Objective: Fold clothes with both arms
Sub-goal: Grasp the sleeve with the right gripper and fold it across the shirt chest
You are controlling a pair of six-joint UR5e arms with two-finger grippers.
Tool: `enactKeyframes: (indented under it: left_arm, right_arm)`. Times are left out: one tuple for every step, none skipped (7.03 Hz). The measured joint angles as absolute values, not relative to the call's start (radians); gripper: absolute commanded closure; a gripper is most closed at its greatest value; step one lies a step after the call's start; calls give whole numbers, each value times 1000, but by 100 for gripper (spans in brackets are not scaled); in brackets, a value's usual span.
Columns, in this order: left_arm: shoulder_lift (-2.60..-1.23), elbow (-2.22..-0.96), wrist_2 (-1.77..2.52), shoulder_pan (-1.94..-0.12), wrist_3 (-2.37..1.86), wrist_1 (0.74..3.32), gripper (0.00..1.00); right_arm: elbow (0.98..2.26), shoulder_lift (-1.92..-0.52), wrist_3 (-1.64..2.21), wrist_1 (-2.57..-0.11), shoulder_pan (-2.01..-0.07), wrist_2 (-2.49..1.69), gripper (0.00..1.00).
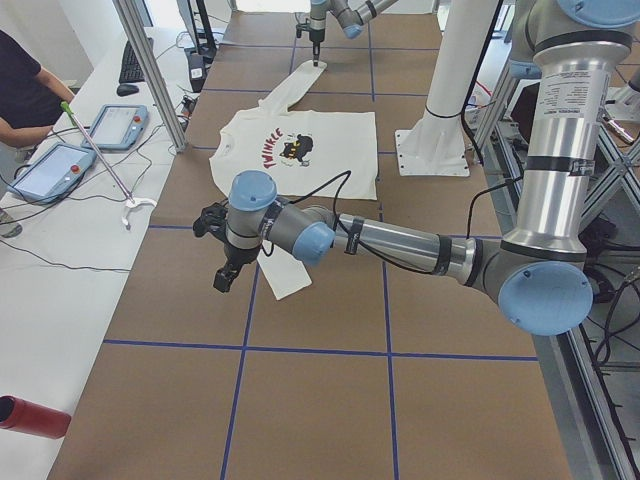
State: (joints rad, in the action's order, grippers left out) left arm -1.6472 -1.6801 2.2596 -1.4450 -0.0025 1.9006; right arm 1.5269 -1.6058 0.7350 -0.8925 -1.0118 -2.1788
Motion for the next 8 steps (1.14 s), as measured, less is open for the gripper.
enactKeyframes:
  left_arm:
    - [-1648, -1681, 2260, -1445, -3, 1901, 0]
    - [-1648, -1681, 2260, -1445, -3, 1900, 0]
    - [-1648, -1684, 2260, -1446, -3, 1899, 0]
    - [-1648, -1689, 2260, -1446, -3, 1898, 0]
    - [-1648, -1692, 2261, -1446, -3, 1898, 0]
    - [-1646, -1694, 2261, -1446, -3, 1899, 0]
    - [-1644, -1695, 2267, -1447, -2, 1899, 0]
    - [-1642, -1695, 2283, -1447, -2, 1898, 0]
  right_arm:
    - [1560, -1601, 738, -892, -1012, -2187, 100]
    - [1600, -1584, 741, -893, -1015, -2210, 100]
    - [1625, -1548, 772, -892, -1018, -2233, 100]
    - [1637, -1480, 866, -891, -1018, -2248, 100]
    - [1631, -1387, 982, -892, -1013, -2252, 100]
    - [1606, -1281, 1087, -893, -998, -2249, 100]
    - [1559, -1163, 1174, -893, -979, -2234, 100]
    - [1494, -1029, 1239, -892, -964, -2205, 100]
